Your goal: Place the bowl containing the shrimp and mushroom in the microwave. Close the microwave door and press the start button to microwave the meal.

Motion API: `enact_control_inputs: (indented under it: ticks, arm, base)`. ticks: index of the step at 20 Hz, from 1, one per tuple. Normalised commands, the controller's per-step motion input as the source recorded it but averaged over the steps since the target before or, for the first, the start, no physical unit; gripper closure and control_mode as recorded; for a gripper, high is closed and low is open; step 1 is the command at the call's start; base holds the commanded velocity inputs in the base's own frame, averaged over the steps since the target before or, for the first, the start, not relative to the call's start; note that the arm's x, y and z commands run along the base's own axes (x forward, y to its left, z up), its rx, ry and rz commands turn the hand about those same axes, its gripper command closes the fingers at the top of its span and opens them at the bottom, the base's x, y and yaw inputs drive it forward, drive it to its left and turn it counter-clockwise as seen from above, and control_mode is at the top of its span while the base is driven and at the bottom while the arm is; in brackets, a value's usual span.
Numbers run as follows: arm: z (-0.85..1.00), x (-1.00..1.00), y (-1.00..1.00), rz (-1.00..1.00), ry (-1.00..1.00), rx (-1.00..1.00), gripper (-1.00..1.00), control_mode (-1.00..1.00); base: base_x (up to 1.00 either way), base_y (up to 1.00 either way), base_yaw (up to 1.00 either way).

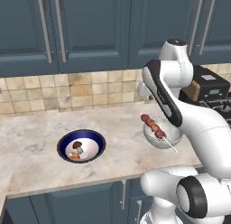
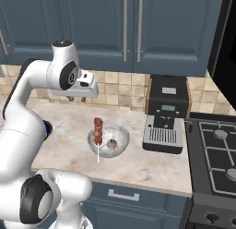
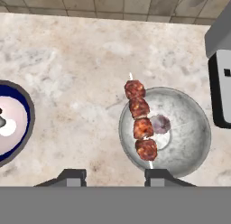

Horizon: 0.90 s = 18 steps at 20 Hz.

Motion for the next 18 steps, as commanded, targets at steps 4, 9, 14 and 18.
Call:
enact_control_inputs:
  ticks: [4,9,14,18]
  arm:
    - [-0.09,0.0,0.0,0.0,0.0,0.0,-1.0,-1.0]
    - [-0.2,-0.19,0.01,0.0,0.0,0.0,-1.0,-1.0]
    - [-0.22,-0.43,0.14,0.0,0.0,0.0,-1.0,-1.0]
    - [-0.28,-0.38,0.21,0.0,0.0,0.06,-1.0,-1.0]
  base:
    - [0.0,0.0,0.0]
    - [0.0,0.0,0.0]
    - [0.0,0.0,0.0]
    - [0.0,0.0,0.0]
